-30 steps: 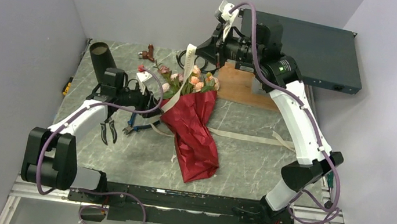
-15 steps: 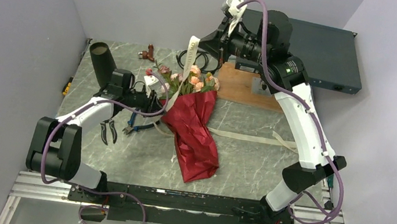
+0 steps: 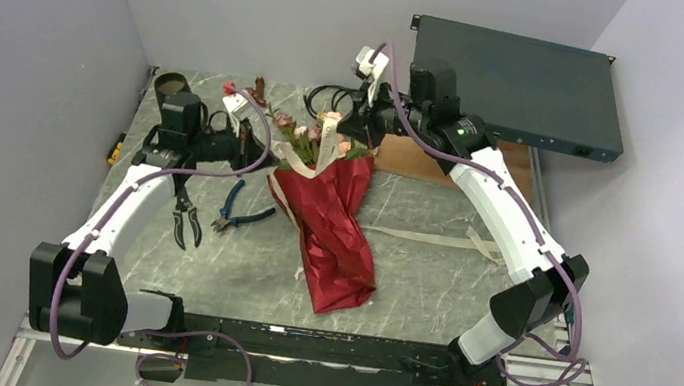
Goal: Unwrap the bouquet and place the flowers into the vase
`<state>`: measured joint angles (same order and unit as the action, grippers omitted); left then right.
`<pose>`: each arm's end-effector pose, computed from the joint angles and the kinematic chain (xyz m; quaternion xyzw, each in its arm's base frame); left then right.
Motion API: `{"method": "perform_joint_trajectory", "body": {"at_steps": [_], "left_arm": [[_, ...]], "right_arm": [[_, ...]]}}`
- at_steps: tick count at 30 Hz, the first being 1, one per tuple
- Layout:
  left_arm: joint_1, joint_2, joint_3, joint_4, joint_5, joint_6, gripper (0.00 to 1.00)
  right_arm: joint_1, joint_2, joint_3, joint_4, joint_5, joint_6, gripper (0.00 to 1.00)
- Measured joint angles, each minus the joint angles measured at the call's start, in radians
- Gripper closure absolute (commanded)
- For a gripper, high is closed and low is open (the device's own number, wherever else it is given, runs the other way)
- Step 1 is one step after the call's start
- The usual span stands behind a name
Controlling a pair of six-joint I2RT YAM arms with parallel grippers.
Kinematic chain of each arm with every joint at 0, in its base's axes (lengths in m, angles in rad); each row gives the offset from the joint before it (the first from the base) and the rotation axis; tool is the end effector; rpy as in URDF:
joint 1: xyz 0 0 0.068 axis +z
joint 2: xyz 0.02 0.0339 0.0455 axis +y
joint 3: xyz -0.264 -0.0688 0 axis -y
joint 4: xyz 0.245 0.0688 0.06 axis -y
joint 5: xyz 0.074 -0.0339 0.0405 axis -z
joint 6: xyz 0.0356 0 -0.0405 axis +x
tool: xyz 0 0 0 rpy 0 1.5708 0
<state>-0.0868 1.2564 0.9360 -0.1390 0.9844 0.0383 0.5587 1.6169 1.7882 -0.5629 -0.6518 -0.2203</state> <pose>0.2702 -0.0533 0.3028 0.2956 0.7316 -0.4126 0.4550 0.2920 0.2080 0.4391 -0.4637 0.6608 0.3510 0.4744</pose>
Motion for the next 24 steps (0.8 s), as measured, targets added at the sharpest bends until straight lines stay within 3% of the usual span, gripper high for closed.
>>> {"method": "perform_joint_trajectory", "body": {"at_steps": [18,24], "left_arm": [[-0.066,-0.003,0.365,0.003,0.065,-0.176,1.00],[-0.071,-0.002,0.498,0.012,0.051,-0.214,1.00]], "right_arm": [[0.048,0.038,-0.134,0.061,-0.056,-0.070,1.00],[0.109,0.065,-0.165,0.106,-0.072,-0.080,0.81]]}}
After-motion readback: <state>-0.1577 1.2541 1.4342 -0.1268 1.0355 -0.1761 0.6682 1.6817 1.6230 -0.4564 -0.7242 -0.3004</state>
